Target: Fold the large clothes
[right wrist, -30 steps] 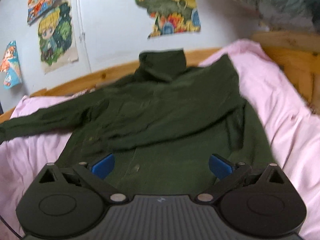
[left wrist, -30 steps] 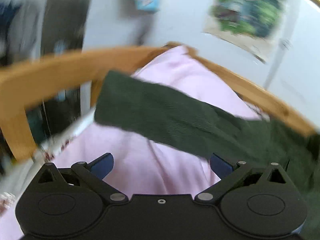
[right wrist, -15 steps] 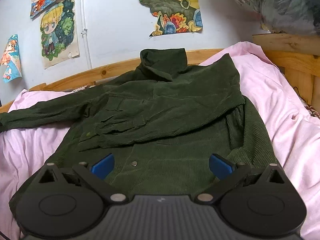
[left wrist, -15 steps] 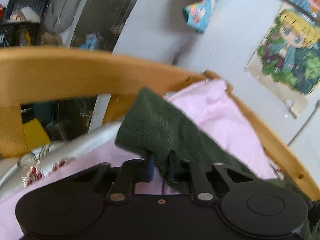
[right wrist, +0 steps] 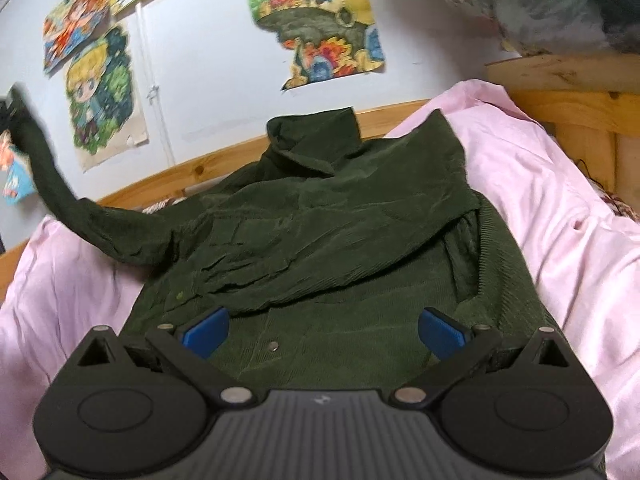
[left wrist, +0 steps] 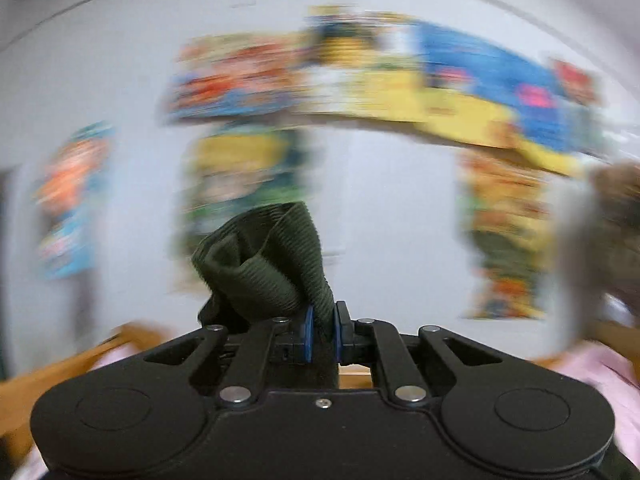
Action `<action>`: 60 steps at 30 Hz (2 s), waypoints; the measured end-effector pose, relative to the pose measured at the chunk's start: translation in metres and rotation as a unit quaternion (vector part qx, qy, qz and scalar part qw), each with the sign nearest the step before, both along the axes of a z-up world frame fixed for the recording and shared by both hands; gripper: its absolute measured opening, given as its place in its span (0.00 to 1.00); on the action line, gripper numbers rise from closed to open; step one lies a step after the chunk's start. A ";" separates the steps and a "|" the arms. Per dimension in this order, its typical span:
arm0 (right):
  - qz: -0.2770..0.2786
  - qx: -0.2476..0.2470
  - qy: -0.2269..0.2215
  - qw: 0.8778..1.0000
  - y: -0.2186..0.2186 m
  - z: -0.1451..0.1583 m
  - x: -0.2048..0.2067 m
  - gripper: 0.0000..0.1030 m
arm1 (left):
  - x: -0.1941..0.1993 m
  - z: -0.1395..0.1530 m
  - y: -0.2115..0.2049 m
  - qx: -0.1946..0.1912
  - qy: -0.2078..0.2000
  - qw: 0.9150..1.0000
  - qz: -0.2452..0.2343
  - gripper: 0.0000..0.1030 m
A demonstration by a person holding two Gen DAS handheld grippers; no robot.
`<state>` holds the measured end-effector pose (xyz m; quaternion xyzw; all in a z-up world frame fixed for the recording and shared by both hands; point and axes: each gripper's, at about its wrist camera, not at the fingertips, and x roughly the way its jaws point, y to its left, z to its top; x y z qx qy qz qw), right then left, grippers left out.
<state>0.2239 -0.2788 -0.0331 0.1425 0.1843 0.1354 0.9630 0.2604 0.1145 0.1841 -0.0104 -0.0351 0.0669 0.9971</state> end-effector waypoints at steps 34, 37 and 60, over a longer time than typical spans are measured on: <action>-0.067 -0.021 0.014 0.997 -0.020 -0.013 0.030 0.99 | 0.077 -0.177 -0.028 0.019 0.312 0.949 -0.029 0.82; -0.032 -0.031 -0.010 0.999 -0.010 -0.012 0.029 0.99 | 0.089 -0.190 0.010 0.014 0.329 0.944 0.025 0.80; 0.210 -0.101 0.005 0.973 0.270 0.072 0.315 0.61 | 0.162 -0.243 0.051 -0.039 0.260 0.960 -0.096 0.03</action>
